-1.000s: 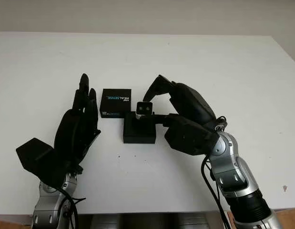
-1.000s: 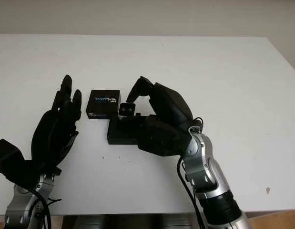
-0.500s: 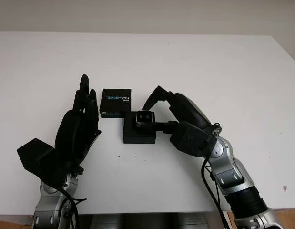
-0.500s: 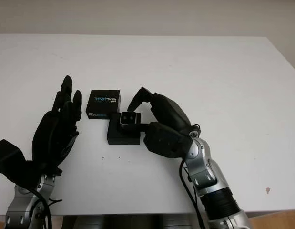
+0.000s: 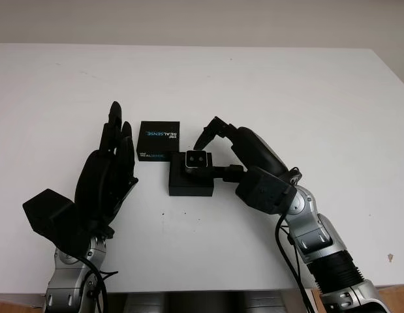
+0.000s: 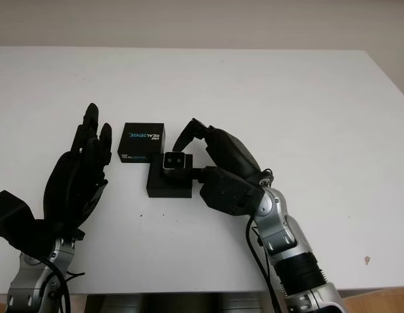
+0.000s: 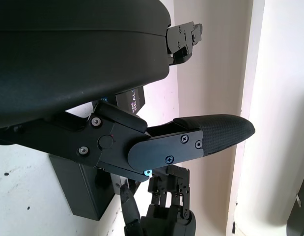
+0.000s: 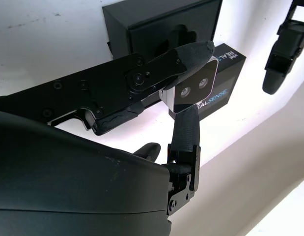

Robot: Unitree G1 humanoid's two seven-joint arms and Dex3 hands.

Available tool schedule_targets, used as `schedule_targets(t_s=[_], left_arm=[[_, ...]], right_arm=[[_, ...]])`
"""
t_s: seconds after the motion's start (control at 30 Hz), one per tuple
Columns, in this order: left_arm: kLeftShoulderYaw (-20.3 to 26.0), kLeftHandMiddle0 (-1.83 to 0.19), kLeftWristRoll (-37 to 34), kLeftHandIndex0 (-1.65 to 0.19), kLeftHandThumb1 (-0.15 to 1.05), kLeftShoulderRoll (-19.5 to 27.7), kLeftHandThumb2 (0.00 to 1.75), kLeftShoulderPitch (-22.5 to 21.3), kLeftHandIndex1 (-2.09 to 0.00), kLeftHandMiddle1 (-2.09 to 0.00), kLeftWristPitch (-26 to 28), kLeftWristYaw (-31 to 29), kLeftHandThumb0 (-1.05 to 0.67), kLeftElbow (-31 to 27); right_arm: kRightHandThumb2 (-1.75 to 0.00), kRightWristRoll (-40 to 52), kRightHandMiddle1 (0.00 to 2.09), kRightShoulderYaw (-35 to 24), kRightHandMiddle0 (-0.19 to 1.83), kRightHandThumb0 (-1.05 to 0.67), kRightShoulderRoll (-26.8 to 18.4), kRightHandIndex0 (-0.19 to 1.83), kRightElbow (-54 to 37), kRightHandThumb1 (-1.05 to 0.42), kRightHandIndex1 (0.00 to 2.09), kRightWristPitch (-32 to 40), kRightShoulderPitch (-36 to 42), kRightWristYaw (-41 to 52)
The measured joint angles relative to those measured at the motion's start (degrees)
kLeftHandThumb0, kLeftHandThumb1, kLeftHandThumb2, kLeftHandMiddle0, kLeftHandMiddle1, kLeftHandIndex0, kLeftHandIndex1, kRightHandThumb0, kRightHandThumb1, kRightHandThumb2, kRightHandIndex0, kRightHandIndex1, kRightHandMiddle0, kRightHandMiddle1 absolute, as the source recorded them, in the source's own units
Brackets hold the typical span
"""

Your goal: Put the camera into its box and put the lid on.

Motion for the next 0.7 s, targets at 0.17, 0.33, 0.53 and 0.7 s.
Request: schedule_targets(t_s=[0.17,0.33,0.53,0.7], left_arm=[[0.0,0.19,0.06,0.19,1.05,0.0,0.61,0.0,0.0,0.0,0.08,0.05,-0.82,0.0],[0.01,0.19,0.05,0.19,1.05,0.09,0.61,0.0,0.0,0.0,0.02,-0.22,-0.81,0.0],[0.03,0.19,0.01,0.19,1.05,0.1,0.61,0.0,0.0,0.0,0.02,-0.37,-0.82,0.0],[0.03,0.19,0.11,0.19,1.05,0.1,0.62,0.0,0.0,0.0,0.02,-0.14,-0.82,0.0]], right_arm=[[-0.06,0.82,1.73,-0.01,0.2,-0.42,0.2,0.11,1.42,-1.05,0.59,-1.86,-0.47,-0.67],[-0.06,0.99,1.73,-0.01,0.2,-0.42,0.27,0.12,2.91,-1.05,0.59,-3.3,-0.98,-1.18],[-0.06,1.29,1.73,0.0,0.2,-0.42,0.44,0.11,4.57,-1.05,0.59,-4.38,-1.61,-1.48],[-0.05,1.29,1.72,0.0,0.2,-0.42,0.45,0.11,4.98,-1.04,0.59,-4.59,-1.69,-1.54]])
